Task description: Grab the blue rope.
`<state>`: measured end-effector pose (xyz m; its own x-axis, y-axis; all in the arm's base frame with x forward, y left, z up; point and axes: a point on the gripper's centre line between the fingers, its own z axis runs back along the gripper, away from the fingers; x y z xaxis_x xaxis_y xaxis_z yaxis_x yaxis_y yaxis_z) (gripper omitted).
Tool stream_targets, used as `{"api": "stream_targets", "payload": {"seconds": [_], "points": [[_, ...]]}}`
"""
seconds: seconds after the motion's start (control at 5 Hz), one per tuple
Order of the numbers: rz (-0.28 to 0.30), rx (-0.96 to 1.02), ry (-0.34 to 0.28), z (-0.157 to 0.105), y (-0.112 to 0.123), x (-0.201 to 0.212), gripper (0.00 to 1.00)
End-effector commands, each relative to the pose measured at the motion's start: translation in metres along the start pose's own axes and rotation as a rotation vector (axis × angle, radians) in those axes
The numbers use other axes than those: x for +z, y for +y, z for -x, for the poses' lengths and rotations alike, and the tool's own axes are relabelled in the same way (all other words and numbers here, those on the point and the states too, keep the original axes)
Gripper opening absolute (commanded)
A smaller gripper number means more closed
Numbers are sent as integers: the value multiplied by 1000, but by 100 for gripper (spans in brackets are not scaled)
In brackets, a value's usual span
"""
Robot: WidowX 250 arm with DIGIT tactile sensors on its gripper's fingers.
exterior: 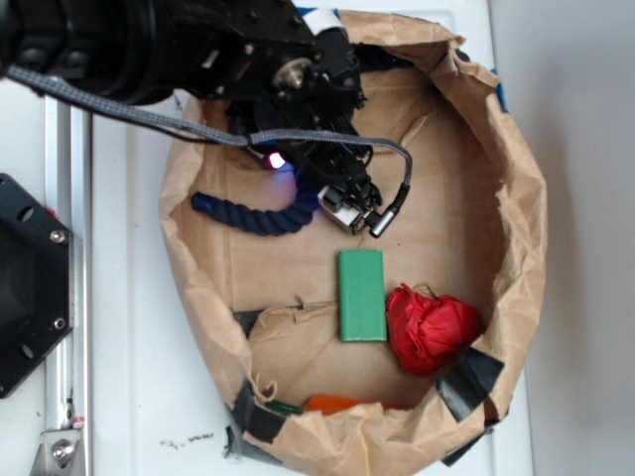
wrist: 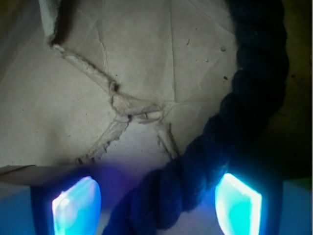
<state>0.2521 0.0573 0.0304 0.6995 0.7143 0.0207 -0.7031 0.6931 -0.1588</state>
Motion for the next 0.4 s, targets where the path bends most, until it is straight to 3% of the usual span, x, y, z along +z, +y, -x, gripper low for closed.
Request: {"api": "stream_targets", "payload": {"seconds": [0.0, 0.2], "points": [[34, 23, 3, -6, 0, 1, 100], [26, 35, 13, -1, 0, -4, 0]]}}
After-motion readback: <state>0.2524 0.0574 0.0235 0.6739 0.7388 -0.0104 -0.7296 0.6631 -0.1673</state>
